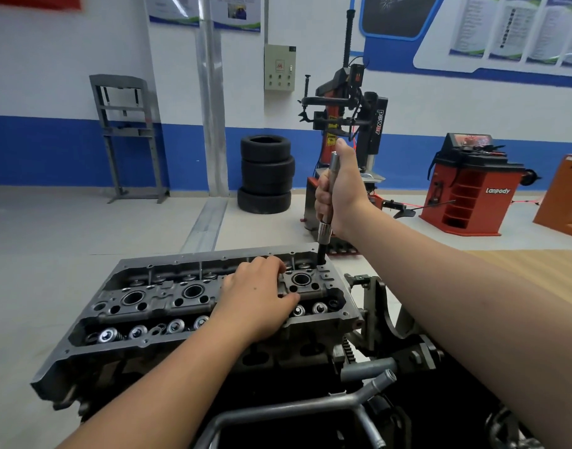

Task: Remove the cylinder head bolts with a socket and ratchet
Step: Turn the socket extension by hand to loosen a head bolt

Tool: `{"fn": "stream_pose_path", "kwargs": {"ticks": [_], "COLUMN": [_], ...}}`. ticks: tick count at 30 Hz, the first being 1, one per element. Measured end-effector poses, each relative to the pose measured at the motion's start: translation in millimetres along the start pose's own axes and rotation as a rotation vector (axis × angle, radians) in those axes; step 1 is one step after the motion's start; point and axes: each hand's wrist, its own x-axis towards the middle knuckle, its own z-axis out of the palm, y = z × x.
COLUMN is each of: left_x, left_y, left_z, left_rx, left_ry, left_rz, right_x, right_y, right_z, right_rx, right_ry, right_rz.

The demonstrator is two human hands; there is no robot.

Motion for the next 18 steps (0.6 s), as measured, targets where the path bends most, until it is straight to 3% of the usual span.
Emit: {"fn": "stream_pose_path", "kwargs": {"ticks": [6, 13, 18], "left_x": [0, -1, 0], "left_y": [2, 1, 3], "left_z": [-2, -3, -3], "left_rx": [0.017, 0.036, 0.052], "left_ry": [-0.011, -0.027, -0.035], "left_rz": [-0.001, -0.008, -0.022], "right_x": [-21, -50, -63], "right_y": [-25, -21, 2], "right_z": [-5, -17, -28], "right_rx": [0.060, -0.034, 0.032], "right_ry": [-0.034, -0.098, -0.090], "right_rz": [-0.086, 0.012, 0.078]}}
